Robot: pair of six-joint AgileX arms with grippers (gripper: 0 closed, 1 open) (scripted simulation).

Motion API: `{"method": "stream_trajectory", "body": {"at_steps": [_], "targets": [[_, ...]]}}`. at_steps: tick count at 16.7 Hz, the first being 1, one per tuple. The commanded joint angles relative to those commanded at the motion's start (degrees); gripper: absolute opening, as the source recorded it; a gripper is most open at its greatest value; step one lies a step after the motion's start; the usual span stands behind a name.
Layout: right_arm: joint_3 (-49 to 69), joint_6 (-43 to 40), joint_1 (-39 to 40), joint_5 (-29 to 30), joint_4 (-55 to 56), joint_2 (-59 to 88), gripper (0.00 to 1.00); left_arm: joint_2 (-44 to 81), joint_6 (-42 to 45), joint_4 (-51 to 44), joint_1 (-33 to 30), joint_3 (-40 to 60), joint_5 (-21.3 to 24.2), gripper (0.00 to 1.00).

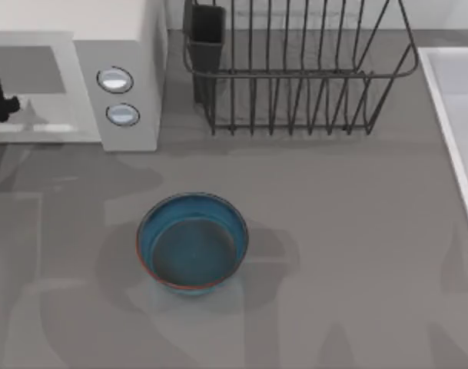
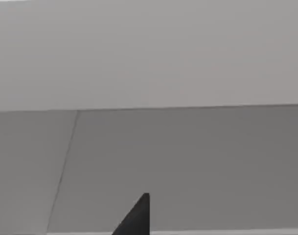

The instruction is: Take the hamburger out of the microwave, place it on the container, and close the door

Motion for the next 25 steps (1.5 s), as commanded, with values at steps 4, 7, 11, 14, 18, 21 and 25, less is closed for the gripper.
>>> {"method": "stream_trajectory", "body": {"at_steps": [4, 7, 11, 14, 18, 21, 25], "targets": [[0.00, 0.00, 0.00, 0.00, 0.00, 0.00, 1.00, 1.45, -3.18, 0.42, -10.92, -3.03, -10.45, 0.00], [0.00, 0.00, 0.00, 0.00, 0.00, 0.00, 1.00, 2.63, -7.38, 1.24, -25.08, -6.36, -23.95, 0.00], [0.00, 0.00, 0.00, 0.00, 0.00, 0.00, 1.00, 2.81, -14.72, 2.59, -47.39, -11.54, -44.00, 0.00], [0.00, 0.00, 0.00, 0.00, 0.00, 0.00, 1.00, 1.85, -20.74, 3.65, -59.84, -15.43, -54.70, 0.00], [0.00, 0.00, 0.00, 0.00, 0.00, 0.00, 1.00, 0.58, -27.16, 4.99, -68.34, -19.16, -62.10, 0.00], [0.00, 0.00, 0.00, 0.00, 0.00, 0.00, 1.00, 0.27, -28.69, 5.35, -69.24, -19.97, -63.04, 0.00], [0.00, 0.00, 0.00, 0.00, 0.00, 0.00, 1.00, 0.63, -28.43, 5.45, -68.84, -19.65, -62.86, 0.00]]}}
